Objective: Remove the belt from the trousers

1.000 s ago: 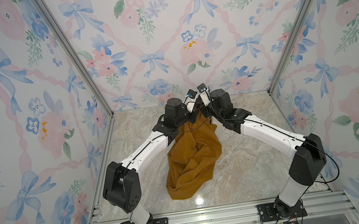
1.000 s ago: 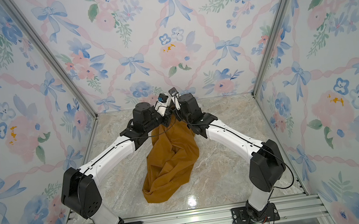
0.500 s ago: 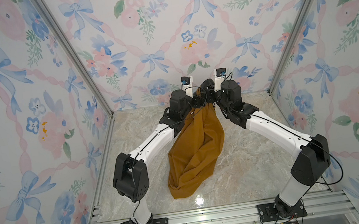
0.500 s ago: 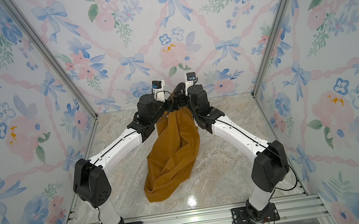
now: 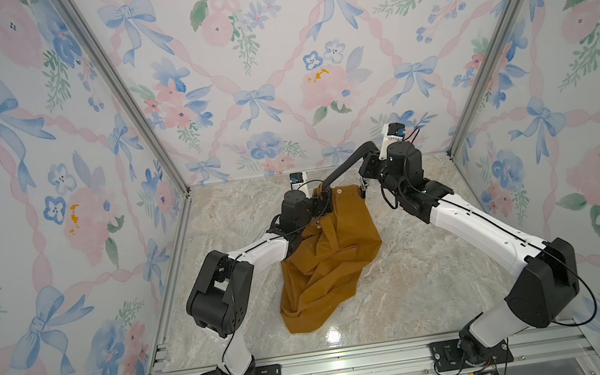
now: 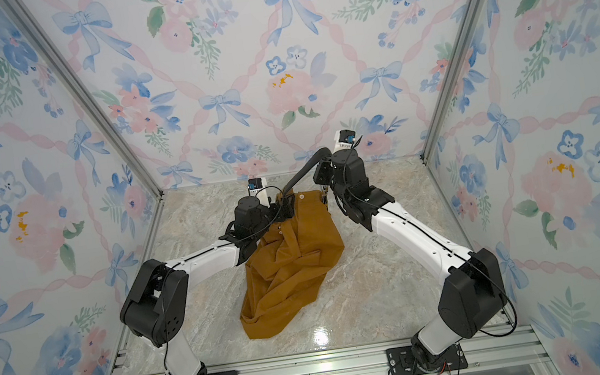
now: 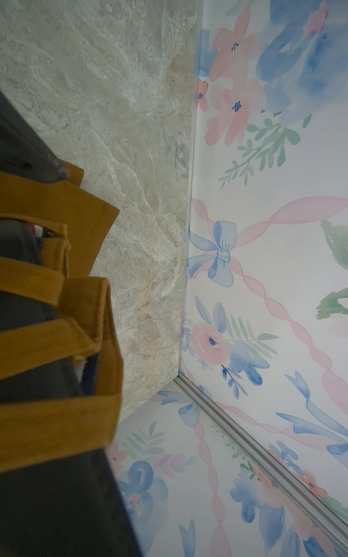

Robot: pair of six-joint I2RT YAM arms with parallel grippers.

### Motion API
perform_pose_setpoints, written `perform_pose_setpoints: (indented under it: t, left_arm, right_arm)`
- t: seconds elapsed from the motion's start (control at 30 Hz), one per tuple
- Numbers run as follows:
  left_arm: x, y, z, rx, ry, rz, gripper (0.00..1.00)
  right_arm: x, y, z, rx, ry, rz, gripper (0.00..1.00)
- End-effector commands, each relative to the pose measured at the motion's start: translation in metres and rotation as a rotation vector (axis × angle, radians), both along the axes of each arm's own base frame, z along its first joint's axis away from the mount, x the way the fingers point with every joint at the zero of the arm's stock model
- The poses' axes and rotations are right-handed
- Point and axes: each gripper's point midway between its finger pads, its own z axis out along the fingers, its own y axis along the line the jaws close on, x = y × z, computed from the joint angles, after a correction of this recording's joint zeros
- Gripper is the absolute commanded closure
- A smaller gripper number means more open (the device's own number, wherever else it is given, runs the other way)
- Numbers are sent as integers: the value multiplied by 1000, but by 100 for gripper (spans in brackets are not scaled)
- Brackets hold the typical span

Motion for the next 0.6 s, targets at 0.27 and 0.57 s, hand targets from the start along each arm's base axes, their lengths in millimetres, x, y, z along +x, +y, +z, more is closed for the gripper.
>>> perform_pose_setpoints:
  t: [0.27, 0.57]
  left_arm:
    - [-76, 18, 144, 231, -535, -74, 2]
    - [-70, 7, 170, 290, -597, -8, 2]
  right_arm:
    - [-34, 55, 48, -68, -2, 311, 100]
    - [-49, 89, 24, -292, 66, 413, 98]
